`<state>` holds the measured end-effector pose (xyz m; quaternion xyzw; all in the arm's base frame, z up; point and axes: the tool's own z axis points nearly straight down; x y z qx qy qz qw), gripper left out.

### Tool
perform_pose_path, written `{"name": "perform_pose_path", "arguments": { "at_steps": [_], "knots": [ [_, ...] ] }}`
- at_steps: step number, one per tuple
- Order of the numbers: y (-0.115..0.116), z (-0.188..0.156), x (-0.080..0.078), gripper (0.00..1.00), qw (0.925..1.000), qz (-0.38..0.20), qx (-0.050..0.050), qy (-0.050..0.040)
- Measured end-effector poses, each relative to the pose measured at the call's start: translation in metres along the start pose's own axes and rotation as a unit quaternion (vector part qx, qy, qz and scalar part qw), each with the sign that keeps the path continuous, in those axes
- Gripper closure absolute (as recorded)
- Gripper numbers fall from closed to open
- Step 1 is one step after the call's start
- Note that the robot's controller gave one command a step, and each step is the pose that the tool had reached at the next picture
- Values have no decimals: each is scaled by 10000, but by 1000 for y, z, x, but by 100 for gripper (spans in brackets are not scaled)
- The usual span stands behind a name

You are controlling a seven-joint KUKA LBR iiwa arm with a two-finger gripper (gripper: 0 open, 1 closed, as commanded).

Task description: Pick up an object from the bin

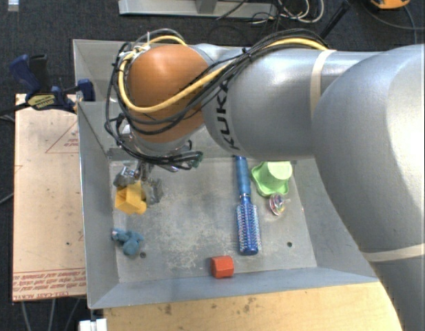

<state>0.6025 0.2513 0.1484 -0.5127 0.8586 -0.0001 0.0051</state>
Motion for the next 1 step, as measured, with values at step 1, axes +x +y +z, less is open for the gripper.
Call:
{"name": "perform_pose_path", "arguments": {
  "at_steps": [1],
  "knots": [
    [-2, -53, -3, 100, 10000, 15, 0, 0]
  ]
}}
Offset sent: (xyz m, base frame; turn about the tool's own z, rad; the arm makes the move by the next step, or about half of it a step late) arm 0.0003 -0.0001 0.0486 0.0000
